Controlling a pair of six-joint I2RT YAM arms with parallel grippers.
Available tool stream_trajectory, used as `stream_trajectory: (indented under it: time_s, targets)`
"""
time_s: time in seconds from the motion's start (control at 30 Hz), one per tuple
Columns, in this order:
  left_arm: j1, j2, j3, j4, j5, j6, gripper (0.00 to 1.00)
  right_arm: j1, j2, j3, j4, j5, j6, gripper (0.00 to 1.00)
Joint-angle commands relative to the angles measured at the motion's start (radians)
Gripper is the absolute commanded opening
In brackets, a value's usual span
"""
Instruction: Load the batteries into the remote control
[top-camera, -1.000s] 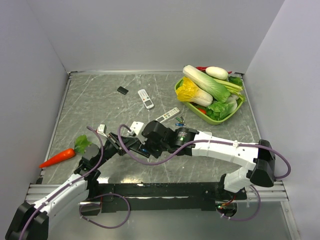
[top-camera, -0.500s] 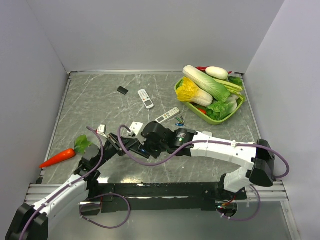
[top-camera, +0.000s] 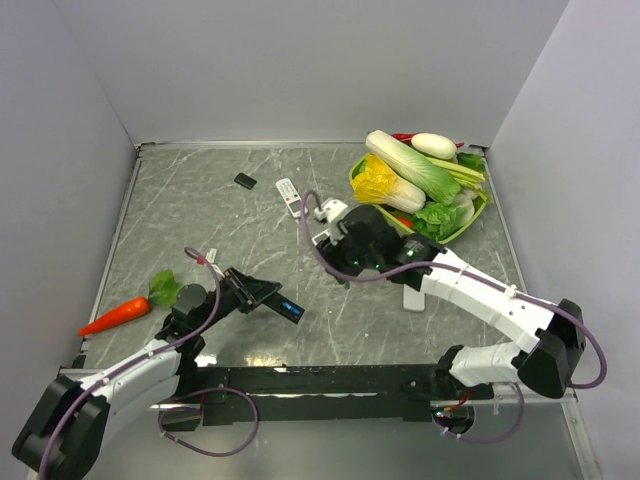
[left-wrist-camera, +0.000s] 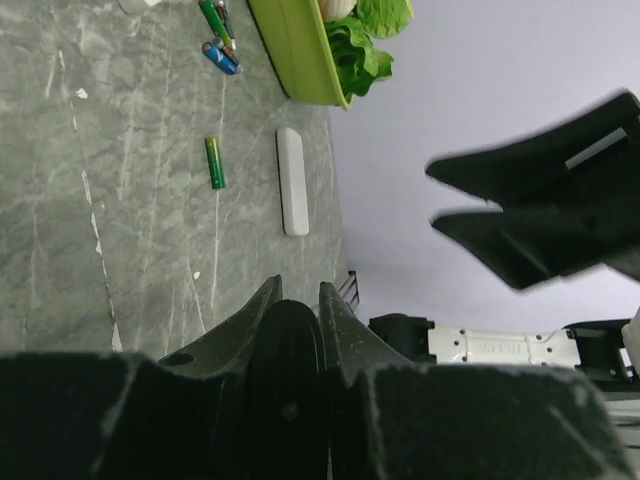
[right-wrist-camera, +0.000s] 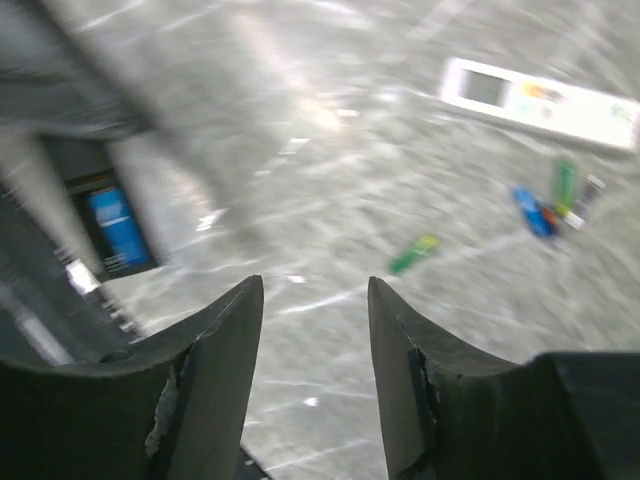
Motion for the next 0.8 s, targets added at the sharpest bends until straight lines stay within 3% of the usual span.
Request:
stream_trajectory:
  time_s: [0.0,0.13,0.37,0.77]
  targets:
    - [-0.003,0.033,-0.088,0.171,0.073,0.082,0.01,-0.107,0.007,-0.033,0.022,-0.033,0.002,0.56]
    - [-0.003,0.031,-0.068,0.137,0.078,0.106,0.01,-0.234,0.092,-0.038,0.04,-0.065,-0.035,0.57]
    - [-0.002,0.016,-0.062,0.068,0.064,0.117,0.01,-0.352,0.308,0.065,0.057,-0.082,-0.091,0.58]
    - [-0.003,0.045,-0.042,0.043,0.064,0.142,0.01,-0.399,0.586,0.232,0.011,-0.097,-0.17,0.59]
